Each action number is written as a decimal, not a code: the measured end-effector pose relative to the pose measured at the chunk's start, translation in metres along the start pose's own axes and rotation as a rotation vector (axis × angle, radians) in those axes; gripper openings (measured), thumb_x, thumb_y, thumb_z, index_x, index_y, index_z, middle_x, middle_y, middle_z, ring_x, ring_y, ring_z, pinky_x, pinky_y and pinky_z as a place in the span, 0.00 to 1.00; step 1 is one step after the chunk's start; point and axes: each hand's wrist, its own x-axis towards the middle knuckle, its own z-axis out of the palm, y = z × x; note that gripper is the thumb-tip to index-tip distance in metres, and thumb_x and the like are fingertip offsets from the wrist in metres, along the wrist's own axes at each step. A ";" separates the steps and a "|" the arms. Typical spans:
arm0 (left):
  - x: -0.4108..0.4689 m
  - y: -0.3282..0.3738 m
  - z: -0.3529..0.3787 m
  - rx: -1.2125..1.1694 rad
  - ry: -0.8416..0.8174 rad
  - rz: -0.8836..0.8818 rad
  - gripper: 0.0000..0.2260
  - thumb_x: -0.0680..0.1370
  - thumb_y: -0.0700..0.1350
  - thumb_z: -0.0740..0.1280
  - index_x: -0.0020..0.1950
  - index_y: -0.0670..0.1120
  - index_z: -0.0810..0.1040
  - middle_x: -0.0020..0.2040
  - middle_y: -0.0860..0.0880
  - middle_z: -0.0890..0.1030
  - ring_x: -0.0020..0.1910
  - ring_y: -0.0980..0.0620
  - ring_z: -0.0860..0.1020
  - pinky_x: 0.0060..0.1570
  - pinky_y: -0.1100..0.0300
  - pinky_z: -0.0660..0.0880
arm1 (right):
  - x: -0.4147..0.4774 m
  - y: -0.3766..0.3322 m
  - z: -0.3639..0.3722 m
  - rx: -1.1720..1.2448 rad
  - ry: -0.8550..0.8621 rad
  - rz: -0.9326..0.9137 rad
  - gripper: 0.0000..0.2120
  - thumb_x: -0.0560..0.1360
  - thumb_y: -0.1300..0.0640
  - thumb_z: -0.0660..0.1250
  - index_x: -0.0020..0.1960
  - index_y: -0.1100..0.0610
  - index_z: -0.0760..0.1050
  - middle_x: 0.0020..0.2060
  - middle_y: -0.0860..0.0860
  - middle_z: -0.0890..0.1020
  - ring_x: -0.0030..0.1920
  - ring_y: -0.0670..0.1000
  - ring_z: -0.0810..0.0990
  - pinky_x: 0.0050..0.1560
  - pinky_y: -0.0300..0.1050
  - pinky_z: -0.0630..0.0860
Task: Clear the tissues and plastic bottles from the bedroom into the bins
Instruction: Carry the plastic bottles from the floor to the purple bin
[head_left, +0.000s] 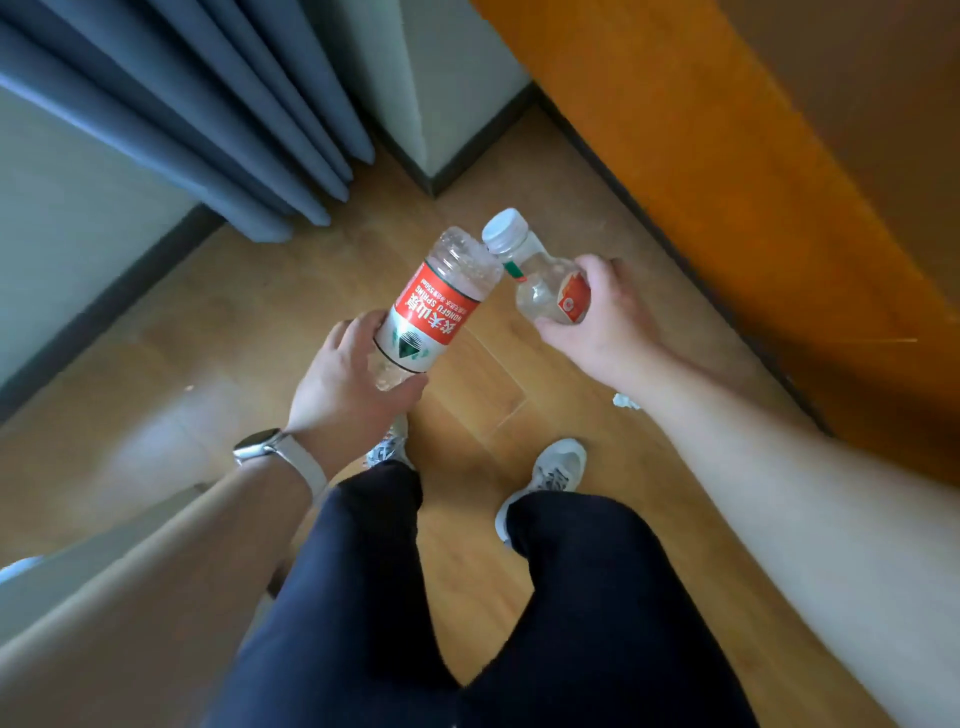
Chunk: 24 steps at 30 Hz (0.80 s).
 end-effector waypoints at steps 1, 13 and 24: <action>-0.010 0.008 -0.014 -0.002 0.013 0.007 0.31 0.69 0.53 0.76 0.69 0.53 0.69 0.55 0.56 0.71 0.50 0.56 0.72 0.45 0.58 0.70 | -0.009 -0.009 -0.013 -0.008 -0.004 -0.016 0.34 0.67 0.45 0.75 0.67 0.52 0.66 0.60 0.51 0.71 0.57 0.52 0.73 0.52 0.43 0.70; -0.093 0.086 -0.133 -0.072 0.168 0.068 0.30 0.70 0.55 0.75 0.68 0.53 0.69 0.56 0.56 0.73 0.51 0.58 0.72 0.49 0.61 0.69 | -0.096 -0.093 -0.146 -0.011 0.029 -0.144 0.33 0.68 0.40 0.73 0.67 0.49 0.64 0.56 0.46 0.73 0.53 0.47 0.74 0.52 0.49 0.79; -0.054 0.112 -0.189 -0.164 0.102 0.217 0.28 0.68 0.60 0.74 0.65 0.58 0.70 0.56 0.58 0.73 0.52 0.58 0.75 0.45 0.51 0.81 | -0.135 -0.141 -0.171 0.037 0.245 -0.045 0.32 0.68 0.39 0.71 0.66 0.46 0.63 0.58 0.46 0.72 0.58 0.49 0.74 0.53 0.51 0.79</action>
